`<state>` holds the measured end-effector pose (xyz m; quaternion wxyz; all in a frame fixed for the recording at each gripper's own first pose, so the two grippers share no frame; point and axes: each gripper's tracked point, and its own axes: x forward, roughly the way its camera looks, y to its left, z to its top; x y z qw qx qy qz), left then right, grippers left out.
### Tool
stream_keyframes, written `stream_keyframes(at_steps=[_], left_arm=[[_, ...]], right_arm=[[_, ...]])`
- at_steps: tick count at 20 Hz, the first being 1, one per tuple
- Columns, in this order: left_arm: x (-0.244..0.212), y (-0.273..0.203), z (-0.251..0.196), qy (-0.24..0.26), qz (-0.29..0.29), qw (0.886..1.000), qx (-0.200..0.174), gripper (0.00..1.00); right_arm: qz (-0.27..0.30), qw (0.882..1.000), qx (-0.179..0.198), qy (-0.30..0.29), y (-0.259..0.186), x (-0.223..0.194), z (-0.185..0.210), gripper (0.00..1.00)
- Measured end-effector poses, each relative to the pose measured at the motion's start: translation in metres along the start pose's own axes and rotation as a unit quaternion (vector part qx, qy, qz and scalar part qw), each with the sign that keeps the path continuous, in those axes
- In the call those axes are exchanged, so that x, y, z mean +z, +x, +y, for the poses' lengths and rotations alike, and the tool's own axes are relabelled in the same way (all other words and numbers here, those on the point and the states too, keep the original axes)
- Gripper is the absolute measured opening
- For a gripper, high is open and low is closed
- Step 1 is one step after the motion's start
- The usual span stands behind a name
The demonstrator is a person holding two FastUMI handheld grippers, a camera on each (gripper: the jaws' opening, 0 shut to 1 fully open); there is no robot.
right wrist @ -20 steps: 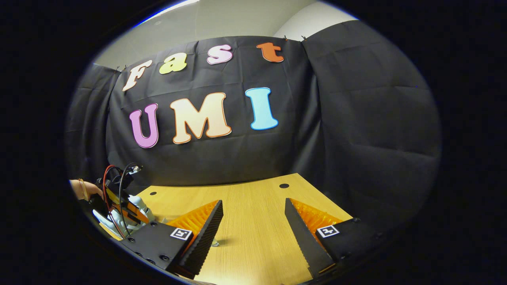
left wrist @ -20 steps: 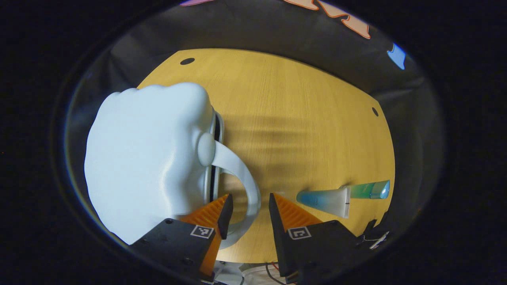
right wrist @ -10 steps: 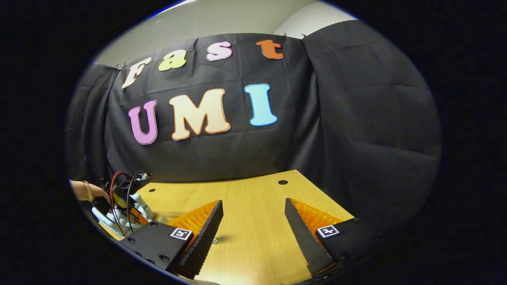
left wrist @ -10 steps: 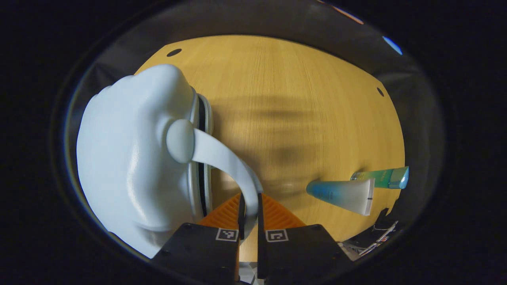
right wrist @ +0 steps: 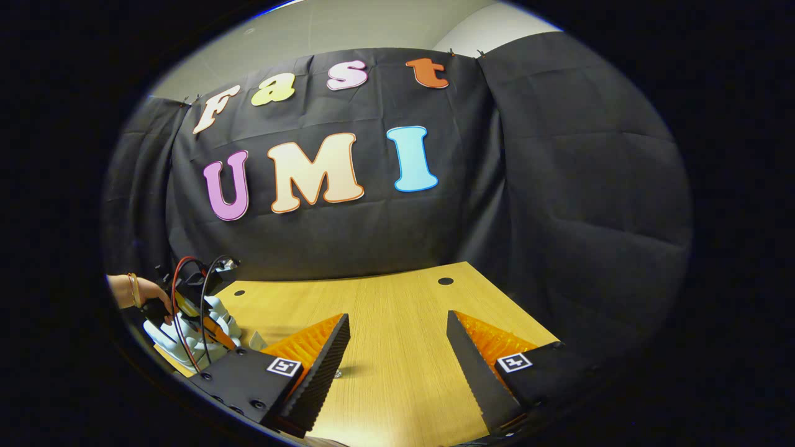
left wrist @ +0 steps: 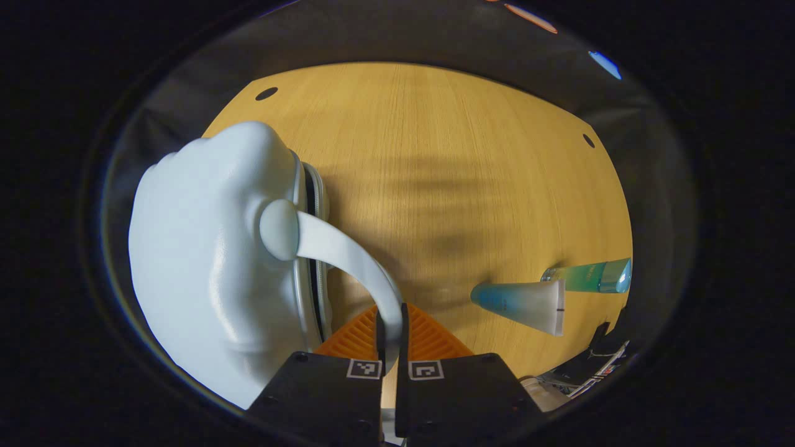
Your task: First open the suitcase, pack the skin care products into it, and then close the suitcase.
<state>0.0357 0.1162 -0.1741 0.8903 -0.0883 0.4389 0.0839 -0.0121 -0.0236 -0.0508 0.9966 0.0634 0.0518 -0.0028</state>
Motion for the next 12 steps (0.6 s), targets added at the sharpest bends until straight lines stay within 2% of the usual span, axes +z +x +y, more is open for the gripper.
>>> stream_keyframes(at_steps=[3, 8, 9, 12], left_arm=[[0.007, -0.015, -0.009, -0.001, -0.014, 1.000, -0.004, 0.01], [0.025, -0.052, -0.024, -0.023, -0.036, 0.998, -0.051, 0.01], [0.029, -0.058, -0.026, -0.026, -0.041, 0.997, -0.059, 0.04], [0.042, -0.075, -0.026, -0.030, -0.067, 0.994, -0.075, 0.02]], right_arm=[[0.001, 1.000, 0.009, 0.008, 0.003, -0.001, 0.005, 0.99], [0.007, 1.000, 0.025, 0.017, 0.008, -0.004, 0.009, 0.98], [0.007, 0.999, 0.028, 0.016, 0.010, -0.002, 0.009, 0.98], [0.005, 0.999, 0.034, 0.010, 0.013, 0.001, 0.010, 0.98]])
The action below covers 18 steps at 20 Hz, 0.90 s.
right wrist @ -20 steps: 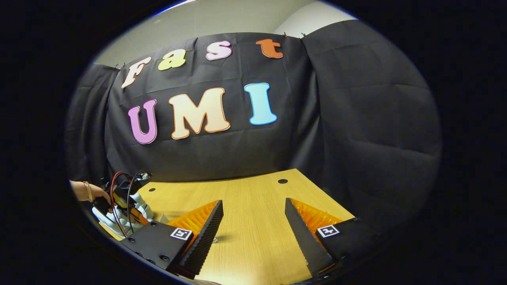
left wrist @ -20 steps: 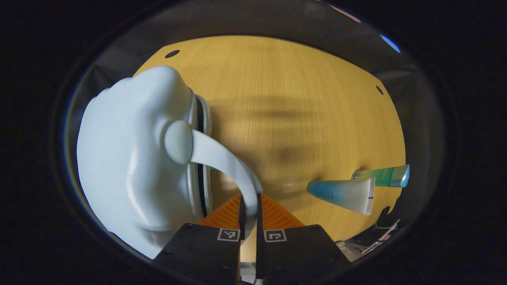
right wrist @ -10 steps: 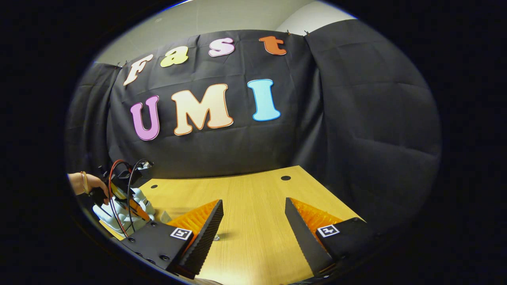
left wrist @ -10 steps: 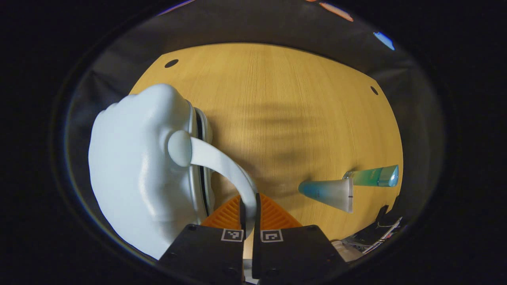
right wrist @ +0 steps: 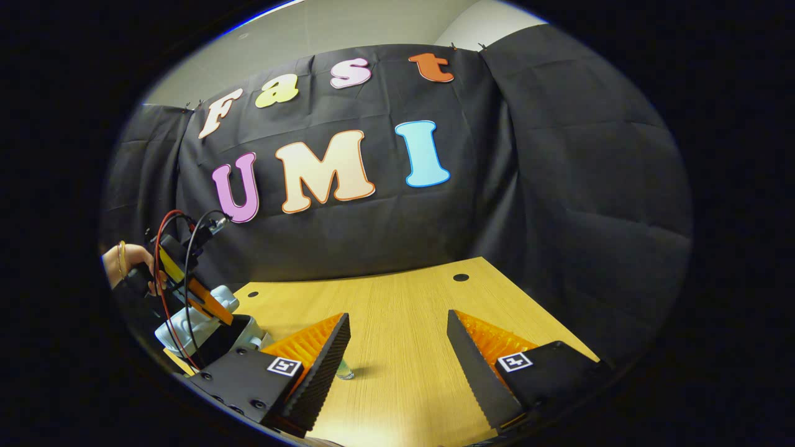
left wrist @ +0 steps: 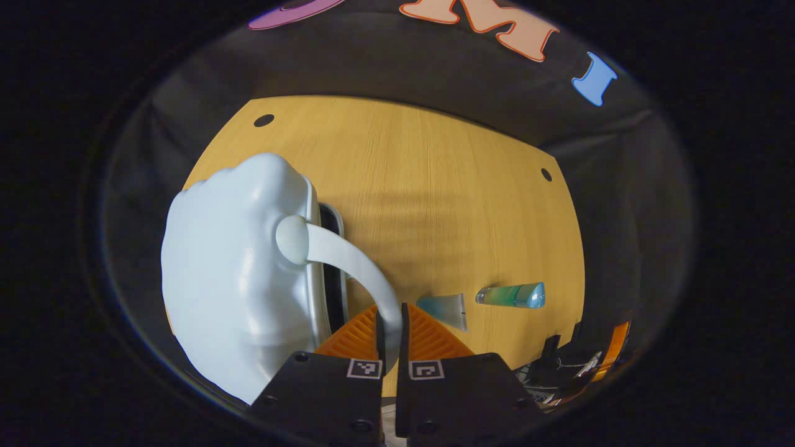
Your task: First open the suitcase, pack the skin care products into it, and then close the suitcase.
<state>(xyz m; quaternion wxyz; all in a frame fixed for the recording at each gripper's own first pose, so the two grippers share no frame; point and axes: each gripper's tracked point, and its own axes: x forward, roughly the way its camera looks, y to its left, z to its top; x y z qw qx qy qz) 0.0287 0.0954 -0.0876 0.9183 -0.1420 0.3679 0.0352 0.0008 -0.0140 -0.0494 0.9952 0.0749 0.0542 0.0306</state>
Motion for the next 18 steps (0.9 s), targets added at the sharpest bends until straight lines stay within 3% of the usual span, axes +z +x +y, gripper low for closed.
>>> stream_keyframes(at_steps=[5, 8, 18], left_arm=[[0.013, -0.026, 0.001, -0.026, -0.034, 0.999, -0.024, 0.01], [0.024, -0.043, 0.011, -0.032, -0.063, 0.997, -0.019, 0.01], [0.054, -0.078, 0.097, -0.047, -0.152, 0.983, 0.093, 0.01]], right_arm=[[-0.004, 1.000, 0.000, -0.012, 0.001, 0.003, 0.001, 0.96], [-0.003, 1.000, 0.001, -0.014, 0.001, 0.003, 0.004, 0.98], [-0.004, 1.000, 0.011, -0.024, 0.007, 0.000, 0.038, 0.98]])
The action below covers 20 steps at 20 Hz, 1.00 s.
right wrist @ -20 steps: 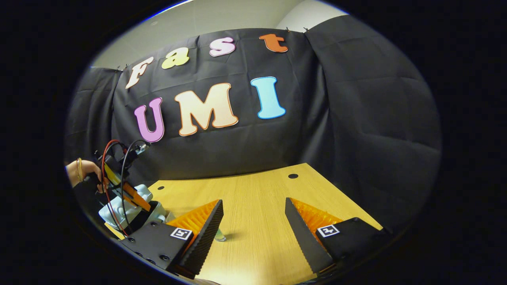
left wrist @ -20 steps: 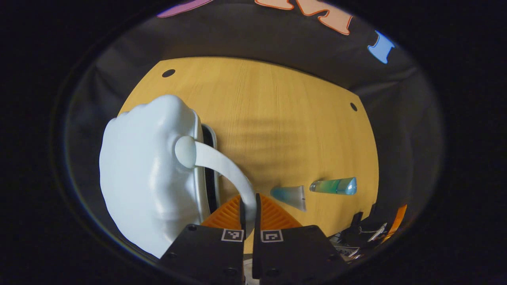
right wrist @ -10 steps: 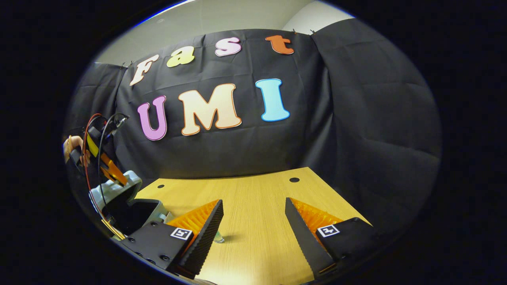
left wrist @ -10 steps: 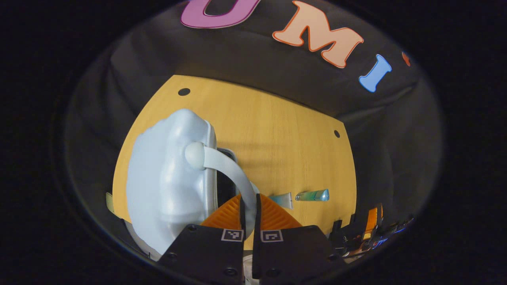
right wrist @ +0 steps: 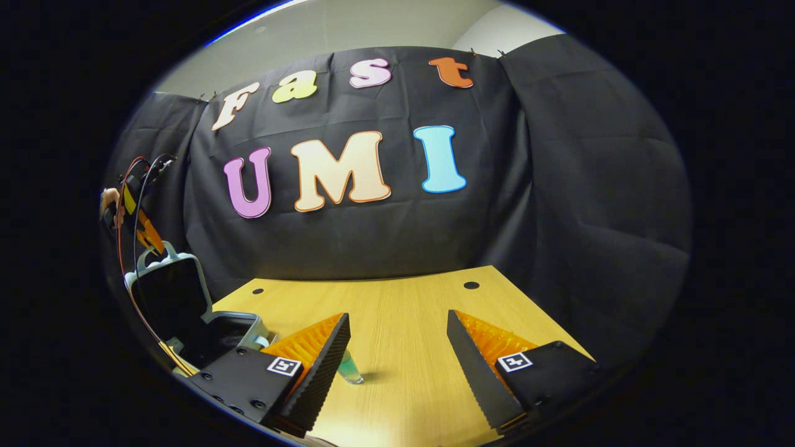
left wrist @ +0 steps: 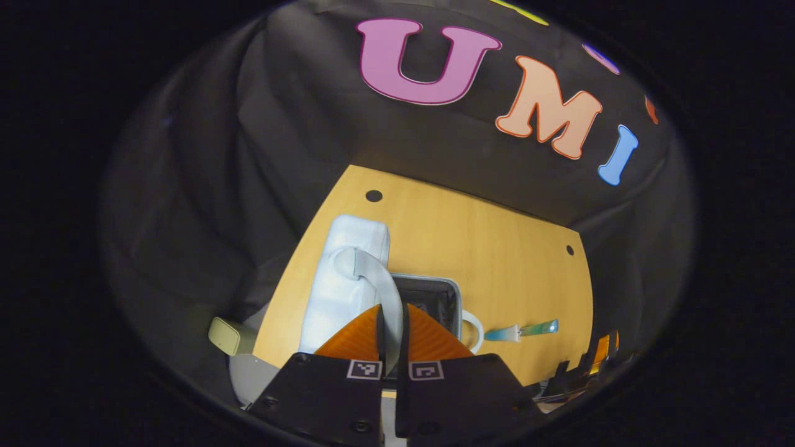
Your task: First open the suitcase, pack the skin care products into it, and then close the suitcase.
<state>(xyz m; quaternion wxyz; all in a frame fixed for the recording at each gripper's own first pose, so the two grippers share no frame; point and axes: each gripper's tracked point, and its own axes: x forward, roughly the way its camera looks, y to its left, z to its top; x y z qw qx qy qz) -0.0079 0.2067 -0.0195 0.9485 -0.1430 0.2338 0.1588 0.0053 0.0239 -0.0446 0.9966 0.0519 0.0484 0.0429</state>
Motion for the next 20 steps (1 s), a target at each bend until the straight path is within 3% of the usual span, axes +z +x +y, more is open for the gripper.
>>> stream_keyframes(at_steps=[10, 20], left_arm=[[-0.007, -0.015, 0.146, 0.042, -0.008, 0.989, 0.141, 0.01], [-0.076, 0.026, 0.237, 0.029, 0.038, 0.975, 0.216, 0.01]], right_arm=[[0.004, 1.000, -0.009, 0.000, -0.003, -0.010, 0.037, 0.98], [0.011, 1.000, -0.010, -0.019, -0.008, -0.011, 0.061, 0.98]])
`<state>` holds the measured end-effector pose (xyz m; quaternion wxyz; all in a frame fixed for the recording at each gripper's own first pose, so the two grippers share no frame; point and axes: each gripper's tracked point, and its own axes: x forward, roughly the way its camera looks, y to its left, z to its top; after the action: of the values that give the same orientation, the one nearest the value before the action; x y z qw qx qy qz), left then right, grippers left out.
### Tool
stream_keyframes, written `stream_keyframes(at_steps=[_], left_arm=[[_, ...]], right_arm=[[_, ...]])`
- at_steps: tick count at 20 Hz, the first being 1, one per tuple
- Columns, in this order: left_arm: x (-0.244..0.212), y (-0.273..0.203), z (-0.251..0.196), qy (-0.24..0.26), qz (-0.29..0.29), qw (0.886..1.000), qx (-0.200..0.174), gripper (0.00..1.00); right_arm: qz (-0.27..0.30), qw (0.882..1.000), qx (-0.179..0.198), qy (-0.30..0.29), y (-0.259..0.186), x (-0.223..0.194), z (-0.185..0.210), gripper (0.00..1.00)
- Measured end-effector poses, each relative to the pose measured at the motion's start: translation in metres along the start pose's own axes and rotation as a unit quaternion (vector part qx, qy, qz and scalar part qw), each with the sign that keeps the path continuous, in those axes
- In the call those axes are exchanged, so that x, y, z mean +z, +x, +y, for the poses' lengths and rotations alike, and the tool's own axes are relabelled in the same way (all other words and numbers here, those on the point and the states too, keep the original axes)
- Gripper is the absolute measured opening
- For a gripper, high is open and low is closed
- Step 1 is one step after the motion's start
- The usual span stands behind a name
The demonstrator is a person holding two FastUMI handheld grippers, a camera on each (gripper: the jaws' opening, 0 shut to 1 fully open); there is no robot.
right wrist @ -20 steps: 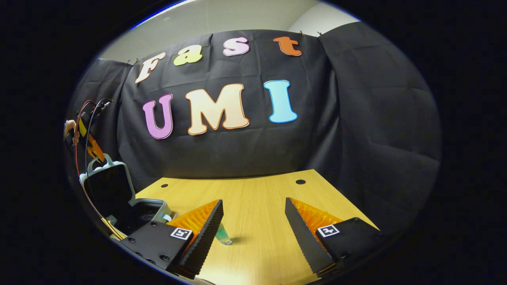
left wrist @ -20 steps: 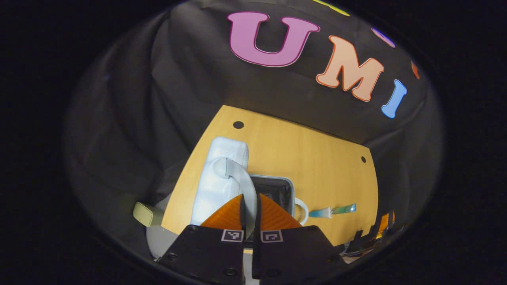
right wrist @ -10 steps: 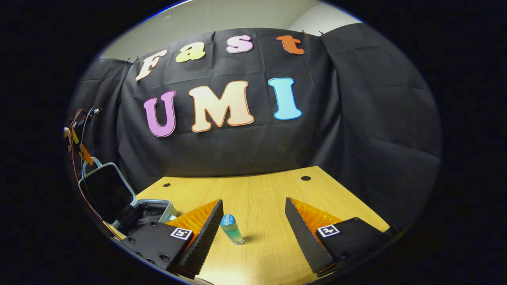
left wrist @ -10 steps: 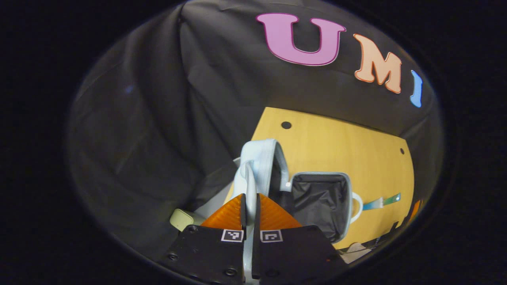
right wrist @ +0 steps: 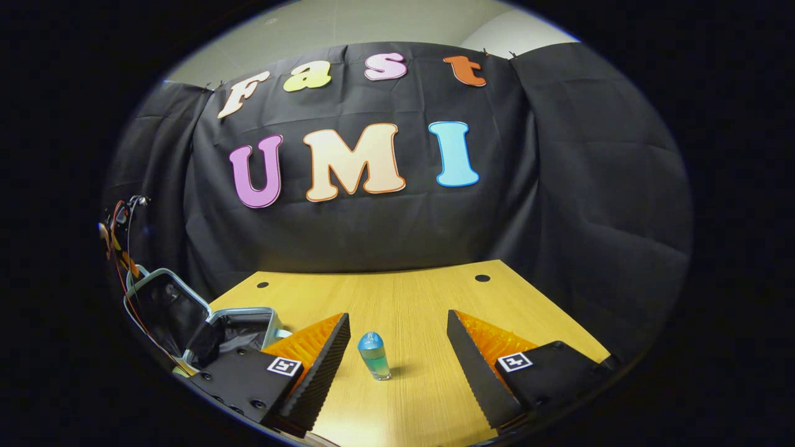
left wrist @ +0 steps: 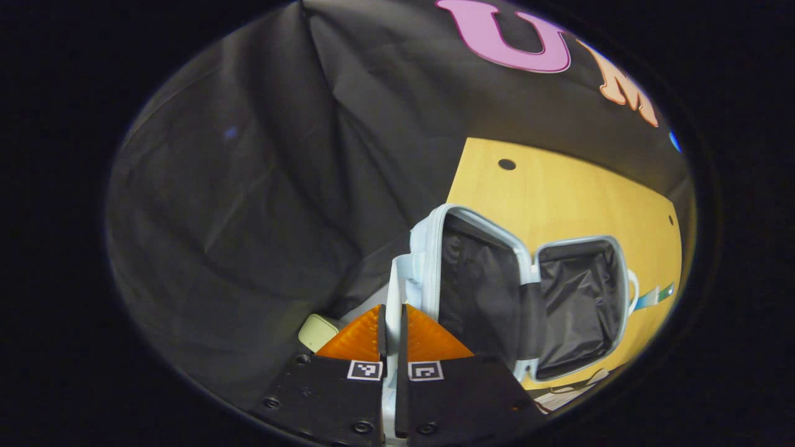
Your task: First open the suitcase, pack the skin care products into it, and then close the suitcase.
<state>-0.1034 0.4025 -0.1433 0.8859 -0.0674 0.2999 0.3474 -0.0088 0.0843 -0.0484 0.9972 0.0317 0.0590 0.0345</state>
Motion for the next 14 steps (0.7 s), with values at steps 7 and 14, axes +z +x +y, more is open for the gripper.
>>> stream_keyframes(at_steps=[7, 14], left_arm=[[-0.057, 0.030, 0.010, -0.057, 0.067, 0.996, -0.004, 0.01], [-0.078, 0.046, 0.014, -0.069, 0.085, 0.994, -0.006, 0.06]], right_arm=[[0.003, 1.000, 0.001, -0.022, -0.003, 0.000, 0.007, 0.98], [0.003, 1.000, -0.007, -0.020, -0.009, -0.001, 0.008, 0.98]])
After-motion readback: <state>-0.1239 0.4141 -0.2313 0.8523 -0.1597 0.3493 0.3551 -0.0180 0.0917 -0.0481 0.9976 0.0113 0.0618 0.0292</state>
